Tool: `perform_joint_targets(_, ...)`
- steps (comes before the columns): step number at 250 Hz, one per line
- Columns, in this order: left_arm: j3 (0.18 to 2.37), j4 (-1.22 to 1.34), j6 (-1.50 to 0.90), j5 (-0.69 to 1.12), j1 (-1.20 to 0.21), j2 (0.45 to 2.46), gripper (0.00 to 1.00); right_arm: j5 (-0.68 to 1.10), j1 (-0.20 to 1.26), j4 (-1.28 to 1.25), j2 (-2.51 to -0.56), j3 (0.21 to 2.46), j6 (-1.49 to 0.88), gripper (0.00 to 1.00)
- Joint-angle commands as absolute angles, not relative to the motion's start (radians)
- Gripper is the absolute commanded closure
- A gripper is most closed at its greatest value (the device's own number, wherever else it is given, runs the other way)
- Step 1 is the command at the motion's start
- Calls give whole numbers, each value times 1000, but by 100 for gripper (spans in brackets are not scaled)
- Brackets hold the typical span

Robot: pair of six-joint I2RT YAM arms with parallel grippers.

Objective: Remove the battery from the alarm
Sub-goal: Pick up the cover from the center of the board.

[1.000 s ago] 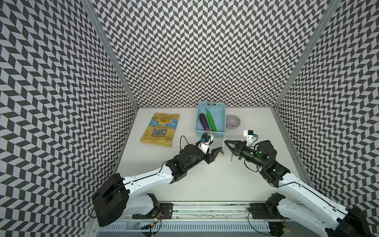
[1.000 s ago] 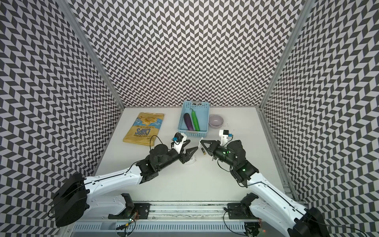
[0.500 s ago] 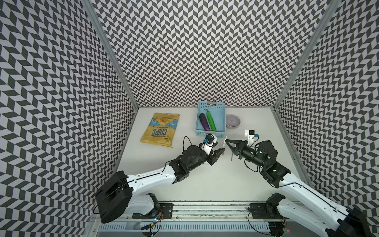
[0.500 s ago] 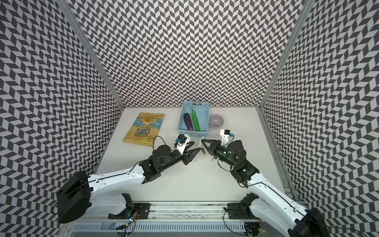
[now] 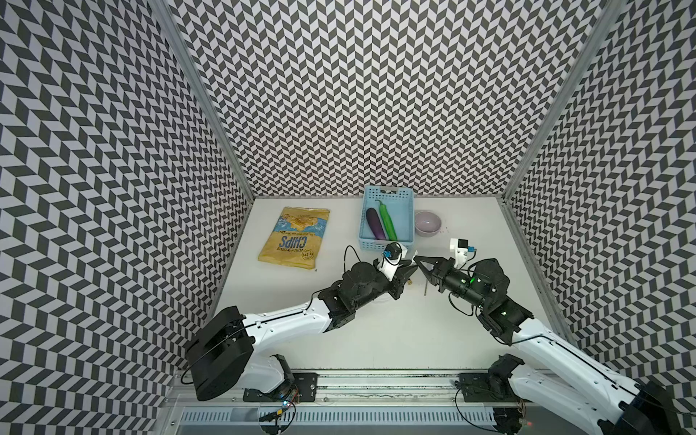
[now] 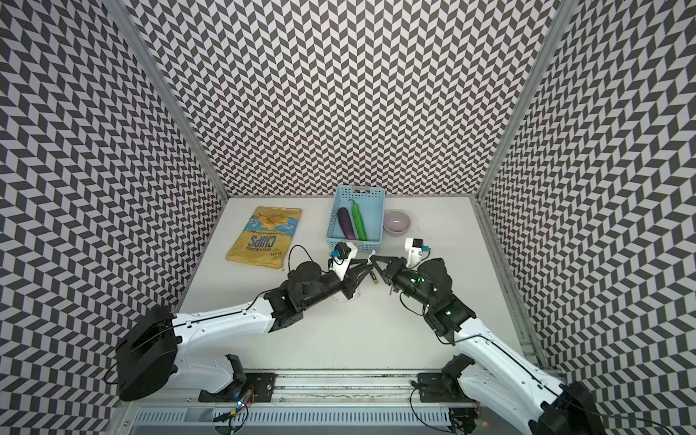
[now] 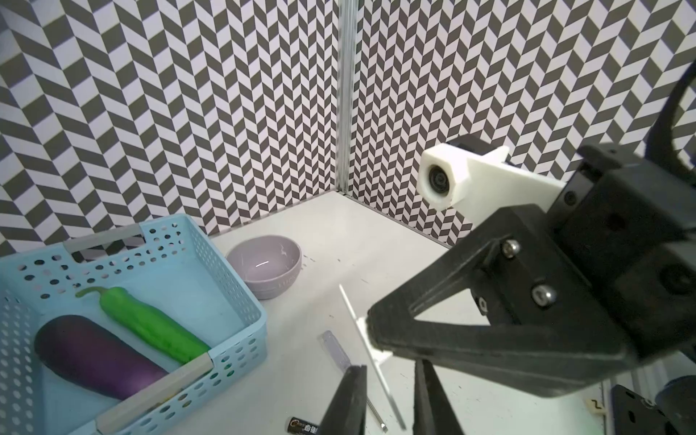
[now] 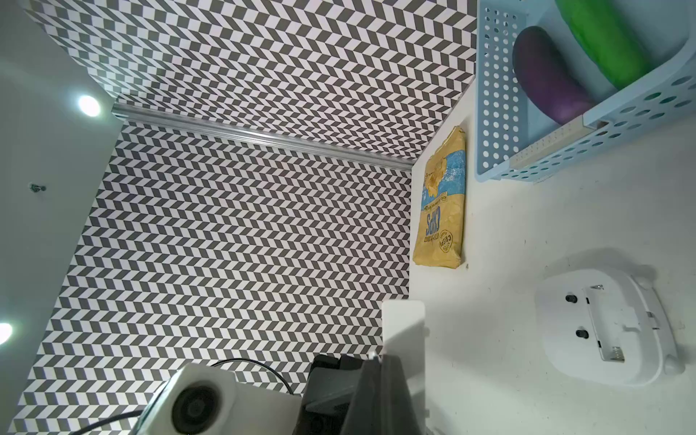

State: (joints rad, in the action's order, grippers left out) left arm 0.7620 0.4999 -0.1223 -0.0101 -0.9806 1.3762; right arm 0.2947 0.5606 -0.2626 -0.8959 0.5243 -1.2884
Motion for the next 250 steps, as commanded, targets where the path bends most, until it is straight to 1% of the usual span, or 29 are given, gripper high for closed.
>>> perform_joint_targets(1,798,522,-109,-4,-991,1391,85,281,561,-300,-890,512,-1288,100)
perform_joint_targets(15,797,523,-108,-8,-993,1394,88,281,561,-303,-890,509,-1291,100)
perform_joint_targets(60,793,523,-110,-25,-996,1395,95,282,561,-305,-890,511,-1291,100)
perform_joint_targets(73,792,521,-110,-37,-997,1394,96,279,561,-298,-889,515,-1284,91)
perform_joint_targets(90,786,515,-106,-56,-996,1387,97,267,561,-267,-877,525,-1269,73)
perform_joint_targets(105,780,499,-95,-85,-996,1375,99,265,559,-228,-856,539,-1269,73)
perform_joint_targets(106,780,497,-94,-88,-996,1374,99,252,559,-223,-853,540,-1247,70)
perform_joint_targets(107,779,496,-92,-88,-996,1374,99,245,559,-218,-851,542,-1238,63)
perform_joint_targets(108,778,494,-90,-90,-996,1373,99,240,560,-214,-849,544,-1232,60)
perform_joint_targets(109,777,493,-89,-92,-997,1372,99,235,559,-210,-847,546,-1228,58)
perform_joint_targets(113,775,487,-82,-99,-996,1367,99,222,560,-192,-839,552,-1217,54)
perform_joint_targets(139,747,452,-5,-151,-996,1330,100,156,556,-92,-788,583,-1162,40)
perform_joint_targets(154,729,430,79,-186,-1004,1308,100,155,553,-21,-785,621,-1143,34)
perform_joint_targets(166,713,418,156,-231,-1017,1296,100,168,552,42,-801,662,-1135,31)
perform_joint_targets(196,682,425,375,-361,-1064,1288,100,228,552,172,-860,760,-1144,30)
perform_joint_targets(226,638,518,578,-493,-1124,1299,100,278,552,235,-920,819,-1166,30)
perform_joint_targets(250,614,588,671,-538,-1147,1305,100,294,552,306,-975,870,-1157,27)
